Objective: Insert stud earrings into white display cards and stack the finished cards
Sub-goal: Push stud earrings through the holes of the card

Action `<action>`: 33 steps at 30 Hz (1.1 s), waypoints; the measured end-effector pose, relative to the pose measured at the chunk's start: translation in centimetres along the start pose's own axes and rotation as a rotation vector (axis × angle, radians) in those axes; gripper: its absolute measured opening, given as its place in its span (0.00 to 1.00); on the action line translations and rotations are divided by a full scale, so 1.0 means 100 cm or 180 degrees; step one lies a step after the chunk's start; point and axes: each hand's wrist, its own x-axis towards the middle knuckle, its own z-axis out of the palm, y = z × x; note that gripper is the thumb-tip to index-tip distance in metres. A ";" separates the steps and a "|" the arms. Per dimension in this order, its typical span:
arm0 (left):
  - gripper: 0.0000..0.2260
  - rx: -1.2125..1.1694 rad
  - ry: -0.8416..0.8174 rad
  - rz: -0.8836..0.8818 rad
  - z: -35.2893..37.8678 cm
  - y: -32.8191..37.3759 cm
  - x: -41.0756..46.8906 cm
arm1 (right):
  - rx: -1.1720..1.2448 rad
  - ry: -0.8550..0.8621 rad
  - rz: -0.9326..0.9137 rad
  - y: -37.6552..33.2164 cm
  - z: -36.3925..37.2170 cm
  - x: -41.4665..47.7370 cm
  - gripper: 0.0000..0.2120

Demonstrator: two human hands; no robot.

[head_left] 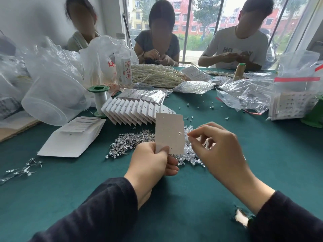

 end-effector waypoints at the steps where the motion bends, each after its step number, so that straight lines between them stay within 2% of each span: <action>1: 0.08 0.0026 0.0020 0.0005 0.000 -0.001 0.000 | -0.0040 -0.0008 -0.0180 -0.004 0.001 -0.002 0.05; 4: 0.09 0.0127 0.0059 0.0060 0.003 -0.003 0.000 | -0.0158 -0.0145 -0.0476 -0.010 0.008 -0.008 0.04; 11: 0.11 0.0281 0.0089 0.0151 0.002 -0.006 0.001 | -0.0249 -0.0397 -0.0626 -0.007 0.014 -0.012 0.03; 25: 0.10 0.0591 0.0254 0.0293 0.004 -0.008 0.001 | -0.0337 -0.0407 -0.0607 -0.010 0.016 -0.016 0.06; 33: 0.10 0.0730 0.0356 0.0342 0.005 -0.010 0.000 | -0.0348 -0.0371 -0.0314 -0.012 0.016 -0.016 0.06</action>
